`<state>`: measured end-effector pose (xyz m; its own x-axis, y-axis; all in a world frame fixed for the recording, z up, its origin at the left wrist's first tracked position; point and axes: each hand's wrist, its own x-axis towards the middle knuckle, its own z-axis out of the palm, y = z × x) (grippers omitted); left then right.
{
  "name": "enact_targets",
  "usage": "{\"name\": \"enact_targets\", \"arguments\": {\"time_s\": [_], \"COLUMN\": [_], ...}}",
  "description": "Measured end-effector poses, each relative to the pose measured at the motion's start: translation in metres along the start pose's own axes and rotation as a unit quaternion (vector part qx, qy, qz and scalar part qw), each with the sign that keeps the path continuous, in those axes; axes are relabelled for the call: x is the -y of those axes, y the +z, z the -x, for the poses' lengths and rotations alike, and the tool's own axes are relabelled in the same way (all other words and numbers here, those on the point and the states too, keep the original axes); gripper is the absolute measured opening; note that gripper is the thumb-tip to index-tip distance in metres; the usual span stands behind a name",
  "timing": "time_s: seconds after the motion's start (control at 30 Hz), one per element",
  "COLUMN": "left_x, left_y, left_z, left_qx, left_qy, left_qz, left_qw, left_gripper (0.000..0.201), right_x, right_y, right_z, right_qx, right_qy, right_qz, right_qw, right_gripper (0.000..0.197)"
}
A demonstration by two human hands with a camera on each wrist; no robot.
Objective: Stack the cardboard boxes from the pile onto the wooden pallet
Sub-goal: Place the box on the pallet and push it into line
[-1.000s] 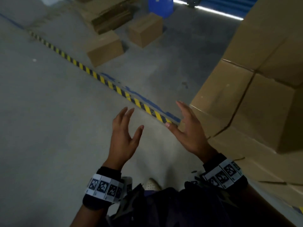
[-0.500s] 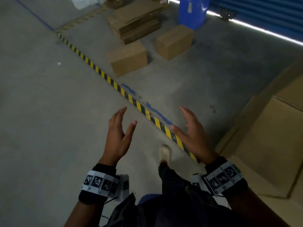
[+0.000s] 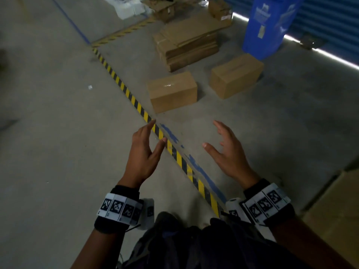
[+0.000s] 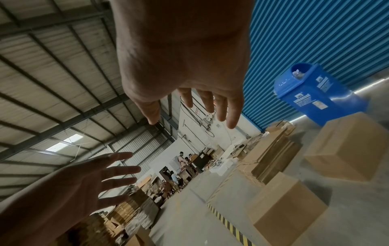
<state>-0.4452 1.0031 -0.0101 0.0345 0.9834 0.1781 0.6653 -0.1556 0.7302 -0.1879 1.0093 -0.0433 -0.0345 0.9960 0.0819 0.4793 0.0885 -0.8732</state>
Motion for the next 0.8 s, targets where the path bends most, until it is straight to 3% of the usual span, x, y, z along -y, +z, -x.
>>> {"name": "enact_targets", "arguments": {"time_s": [0.2,0.4,0.6,0.8], "left_x": [0.077,0.156,0.195,0.228], "left_y": [-0.002,-0.024,-0.047,-0.027], "left_z": [-0.124,-0.288,-0.451,-0.613], "left_qx": [-0.009,0.002,0.029,0.092], "left_qy": [-0.025,-0.031,0.013,0.040], "left_qz": [0.002,-0.017,-0.042,-0.066], "left_qw": [1.000,0.999,0.999,0.993], "left_gripper": [0.059,0.047,0.046,0.054], "right_x": [-0.011,-0.006,0.001,-0.027], "right_y": [0.047,0.096,0.118,0.144], "right_z": [-0.151,-0.323,-0.468,-0.595], "right_qx": [0.009,0.018,0.000,-0.020], "right_qy": [0.012,0.037,0.088,0.110], "right_qz": [0.003,0.008,0.011,-0.018], "right_qw": [1.000,0.999,0.996,0.994], "right_gripper": [0.079,0.073,0.071,0.067]}}
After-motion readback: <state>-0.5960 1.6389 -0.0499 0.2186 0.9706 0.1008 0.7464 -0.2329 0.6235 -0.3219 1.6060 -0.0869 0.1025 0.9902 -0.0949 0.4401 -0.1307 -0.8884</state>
